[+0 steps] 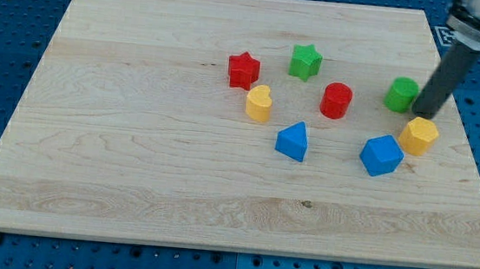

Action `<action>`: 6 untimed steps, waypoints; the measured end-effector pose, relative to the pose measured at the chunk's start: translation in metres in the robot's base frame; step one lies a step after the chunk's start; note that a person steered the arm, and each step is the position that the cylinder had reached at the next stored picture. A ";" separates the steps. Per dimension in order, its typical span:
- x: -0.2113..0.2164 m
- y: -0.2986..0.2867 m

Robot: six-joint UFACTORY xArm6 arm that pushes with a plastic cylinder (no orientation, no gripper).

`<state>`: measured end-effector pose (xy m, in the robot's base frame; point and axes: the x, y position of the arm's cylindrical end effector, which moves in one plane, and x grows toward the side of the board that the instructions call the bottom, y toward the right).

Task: Slide green star a bit towards center

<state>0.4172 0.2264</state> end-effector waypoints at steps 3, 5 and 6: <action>-0.032 -0.133; -0.067 -0.170; -0.088 -0.170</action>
